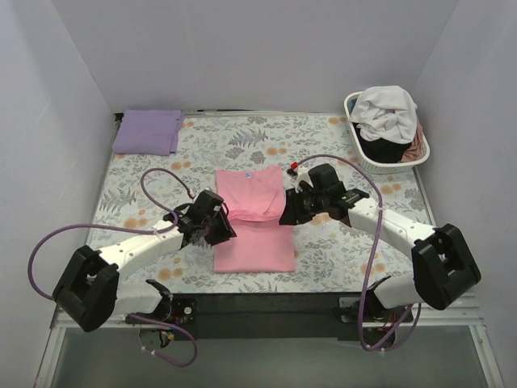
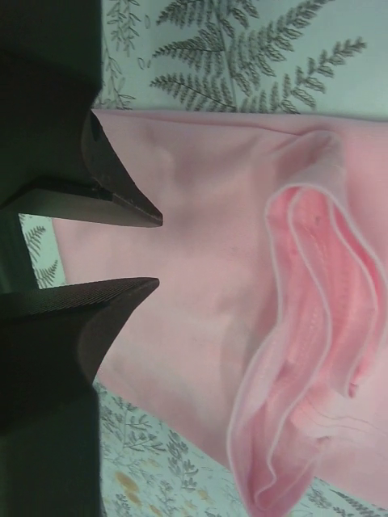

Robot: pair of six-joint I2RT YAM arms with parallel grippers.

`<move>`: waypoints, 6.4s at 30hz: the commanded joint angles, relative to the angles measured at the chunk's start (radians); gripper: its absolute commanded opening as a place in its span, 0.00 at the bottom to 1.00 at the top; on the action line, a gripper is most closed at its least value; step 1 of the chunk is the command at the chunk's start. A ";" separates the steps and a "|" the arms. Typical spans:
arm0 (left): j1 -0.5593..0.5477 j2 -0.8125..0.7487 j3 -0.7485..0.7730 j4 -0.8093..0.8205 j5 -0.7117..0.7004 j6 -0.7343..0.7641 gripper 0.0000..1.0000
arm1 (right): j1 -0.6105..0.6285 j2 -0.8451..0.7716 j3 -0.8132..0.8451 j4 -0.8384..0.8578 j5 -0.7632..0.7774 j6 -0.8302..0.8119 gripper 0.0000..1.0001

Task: Fold and stack the t-shirts
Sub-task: Fold the tshirt

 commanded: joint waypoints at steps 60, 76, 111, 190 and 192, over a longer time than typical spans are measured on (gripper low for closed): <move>0.208 -0.070 -0.113 0.236 0.280 -0.043 0.34 | -0.268 0.248 -0.095 0.533 -0.493 0.152 0.40; 0.145 -0.070 -0.231 0.126 0.233 -0.095 0.22 | -0.274 0.294 -0.485 0.714 -0.511 0.271 0.43; 0.142 -0.251 -0.095 -0.121 0.012 0.024 0.58 | 0.200 0.395 -0.225 0.955 -0.335 0.538 0.46; -0.180 0.275 0.198 -0.407 -0.106 -0.012 0.53 | 0.369 0.126 -0.123 -0.254 0.596 0.188 0.01; -0.180 0.299 0.195 -0.398 -0.095 -0.012 0.51 | 0.369 0.126 -0.126 -0.251 0.595 0.188 0.01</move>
